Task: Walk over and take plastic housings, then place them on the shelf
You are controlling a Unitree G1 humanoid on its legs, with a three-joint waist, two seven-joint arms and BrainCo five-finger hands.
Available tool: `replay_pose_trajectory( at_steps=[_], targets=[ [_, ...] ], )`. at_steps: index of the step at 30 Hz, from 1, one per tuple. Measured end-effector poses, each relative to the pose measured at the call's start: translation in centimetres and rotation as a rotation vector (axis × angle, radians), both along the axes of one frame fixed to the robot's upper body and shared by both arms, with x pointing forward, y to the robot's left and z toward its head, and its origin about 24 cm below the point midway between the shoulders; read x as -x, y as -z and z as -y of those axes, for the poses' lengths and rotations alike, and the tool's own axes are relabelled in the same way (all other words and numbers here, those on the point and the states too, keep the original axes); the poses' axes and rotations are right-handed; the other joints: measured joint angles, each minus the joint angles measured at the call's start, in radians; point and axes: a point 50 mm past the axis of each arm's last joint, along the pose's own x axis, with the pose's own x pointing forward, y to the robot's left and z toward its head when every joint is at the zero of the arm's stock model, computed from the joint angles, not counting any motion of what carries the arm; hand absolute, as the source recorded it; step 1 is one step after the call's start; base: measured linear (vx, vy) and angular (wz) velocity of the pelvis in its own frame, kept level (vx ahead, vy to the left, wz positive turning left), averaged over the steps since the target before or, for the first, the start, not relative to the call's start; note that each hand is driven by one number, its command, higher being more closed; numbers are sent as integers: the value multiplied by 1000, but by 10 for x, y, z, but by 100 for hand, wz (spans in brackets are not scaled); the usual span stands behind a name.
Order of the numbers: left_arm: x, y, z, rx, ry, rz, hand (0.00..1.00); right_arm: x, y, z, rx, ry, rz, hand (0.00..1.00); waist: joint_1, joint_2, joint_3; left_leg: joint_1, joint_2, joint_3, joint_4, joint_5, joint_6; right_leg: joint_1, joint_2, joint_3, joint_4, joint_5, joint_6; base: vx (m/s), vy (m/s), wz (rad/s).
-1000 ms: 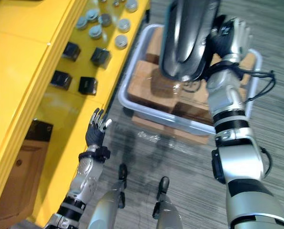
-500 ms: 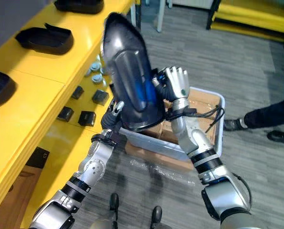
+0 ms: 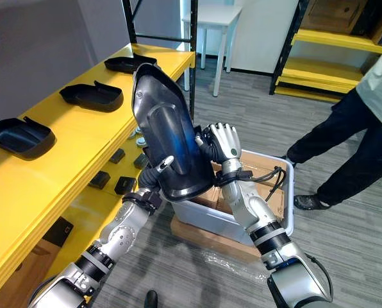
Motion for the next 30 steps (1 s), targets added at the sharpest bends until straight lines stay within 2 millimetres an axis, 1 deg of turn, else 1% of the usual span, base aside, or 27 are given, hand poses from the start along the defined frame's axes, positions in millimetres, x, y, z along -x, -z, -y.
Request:
replay_pose_trajectory(
  at_steps=[4, 5, 6, 7, 8, 9, 10, 11, 12, 13, 14, 15, 16, 17, 18, 19, 20, 21, 22, 23, 24, 25, 26, 27, 28, 29, 30],
  targets=[
    [3, 7, -5, -39, -49, -12, 100, 20, 8, -8, -75, -48, 1, 100, 11, 1, -12, 12, -5, -25, 9, -2, -7, 27, 7, -13, -2, -1, 0, 31, -10, 18],
    [3, 8, -6, -48, -65, -11, 100, 27, 12, -9, -98, -58, 0, 100, 11, 0, -11, -11, -10, -42, 44, -12, -20, 35, 6, -43, -1, -2, 0, -10, -17, 71],
    [3, 7, -5, -50, -80, -8, 100, 33, 15, -8, -118, -60, 4, 100, 8, -2, -9, -66, -20, -34, 104, -21, -26, 43, -1, -90, -1, -10, -3, -48, 9, 93],
    [3, 7, -4, -50, -88, -8, 100, 36, 17, -7, -134, -61, 3, 100, 6, 0, -8, -94, -14, 17, 132, -50, -15, 49, -2, -122, -1, -15, -5, -63, 20, 125],
    [4, 8, -3, -52, -105, -14, 100, 40, 21, -6, -169, -64, -13, 100, 3, 4, -5, -130, 43, 174, 213, -91, 28, 72, 11, -179, 0, -22, -3, -26, -36, 136],
    [5, 8, -3, -62, -119, -13, 100, 44, 25, -5, -182, -68, -24, 0, 1, 3, -4, -142, 135, 385, 303, -120, 53, 93, 13, -230, 12, -47, 1, 9, -58, 131],
    [5, 8, -3, -72, -124, -8, 100, 45, 26, -5, -195, -71, -31, 0, 2, 3, -5, -139, 185, 503, 344, -136, 78, 97, 9, -245, 23, -61, 2, 99, -29, 118],
    [6, 6, -3, -74, -133, 4, 100, 46, 25, -7, -220, -86, -32, 0, 1, 4, -7, -115, 265, 718, 410, -156, 108, 90, -5, -278, 47, -93, 6, 140, 90, 84],
    [6, 1, -4, -63, -143, 18, 100, 48, 22, -9, -240, -107, -21, 0, 1, 5, -7, -91, 291, 826, 426, -155, 109, 87, -17, -288, 61, -110, 24, 160, 126, 70],
    [6, -5, -8, -47, -164, 39, 100, 51, 18, -15, -268, -145, -9, 0, 4, 2, -8, -92, 284, 859, 425, -156, 110, 79, -34, -293, 70, -114, 30, 144, 165, 29],
    [7, -13, -17, -25, -216, 63, 100, 59, 17, -27, -300, -218, 0, 0, 13, -5, -9, -97, 259, 859, 423, -167, 109, 76, -57, -297, 80, -114, 33, 152, 163, 24],
    [6, -16, -23, -19, -254, 75, 100, 67, 18, -35, -331, -258, -1, 0, 11, -15, -14, -98, 235, 852, 425, -182, 111, 78, -83, -315, 103, -118, 41, 233, 194, 46],
    [6, -19, -27, -36, -288, 90, 100, 75, 25, -41, -363, -287, -24, 0, 9, -28, -23, -90, 189, 828, 419, -202, 115, 85, -135, -350, 174, -140, 75, 225, 170, 69],
    [6, -20, -28, -48, -304, 97, 100, 77, 28, -42, -375, -288, -38, 0, 5, -29, -22, -77, 162, 811, 405, -208, 118, 81, -176, -368, 249, -152, 90, 245, 225, 105],
    [7, -22, -27, -72, -338, 110, 100, 81, 37, -44, -379, -301, -71, 0, -5, -30, -23, -42, 99, 769, 354, -207, 122, 50, -274, -385, 464, -169, 71, 216, 279, 132],
    [10, -33, -23, -87, -334, 172, 100, 85, 44, -50, -370, -341, -122, 0, -15, -43, -16, 0, 38, 716, 296, -206, 127, 2, -376, -359, 698, -134, 12, 187, 285, 136],
    [14, -42, -19, -90, -333, 221, 100, 86, 48, -56, -382, -366, -151, 0, -17, -53, -12, 18, 15, 694, 270, -207, 134, -32, -411, -310, 800, -118, -22, 158, 214, 140],
    [21, -59, -16, -126, -348, 335, 100, 86, 47, -60, -472, -370, -158, 0, -18, -65, -9, 29, -8, 640, 248, -210, 143, -113, -415, -198, 937, -151, -7, 150, 88, 138],
    [26, -70, -17, -181, -383, 419, 100, 83, 39, -64, -540, -381, -137, 0, -21, -64, -9, 41, -21, 586, 230, -210, 144, -169, -388, -136, 973, -196, -10, 161, 25, 138],
    [28, -73, -16, -210, -405, 451, 100, 81, 36, -65, -570, -390, -132, 0, -21, -64, -8, 52, -25, 563, 223, -210, 144, -187, -371, -114, 955, -211, -10, 189, -60, 132],
    [31, -79, -17, -262, -458, 508, 100, 79, 32, -65, -612, -399, -125, 0, -22, -60, -5, 69, -28, 518, 217, -212, 140, -212, -339, -82, 877, -226, -12, 214, -120, 120],
    [33, -84, -19, -302, -498, 548, 100, 78, 31, -63, -645, -399, -118, 0, -23, -58, -3, 83, -28, 469, 210, -214, 136, -245, -293, -20, 770, -232, -9, 225, -152, 119],
    [33, -85, -20, -328, -523, 565, 100, 78, 30, -61, -657, -396, -111, 0, -28, -58, -4, 87, -26, 448, 205, -211, 132, -263, -263, 31, 711, -231, -9, 236, -213, 118],
    [35, -85, -26, -369, -574, 586, 100, 78, 27, -58, -670, -396, -93, 0, -46, -58, -4, 87, -25, 401, 199, -205, 113, -284, -203, 150, 581, -222, 4, 191, -203, 101],
    [35, -84, -27, -381, -589, 587, 100, 79, 27, -55, -682, -388, -83, 0, -55, -59, -4, 83, -25, 371, 199, -205, 100, -286, -175, 215, 504, -207, 14, 239, -280, 133],
    [36, -82, -31, -400, -631, 584, 100, 82, 28, -45, -715, -348, -73, 0, -63, -81, -7, 85, -42, 317, 198, -203, 71, -284, -155, 301, 384, -106, 23, 256, -311, 128],
    [39, -80, -42, -427, -692, 578, 100, 83, 34, -31, -776, -280, -77, 0, -64, -122, -8, 92, -77, 277, 195, -212, 45, -282, -167, 328, 347, 9, 79, 301, -385, 111]
  ],
)
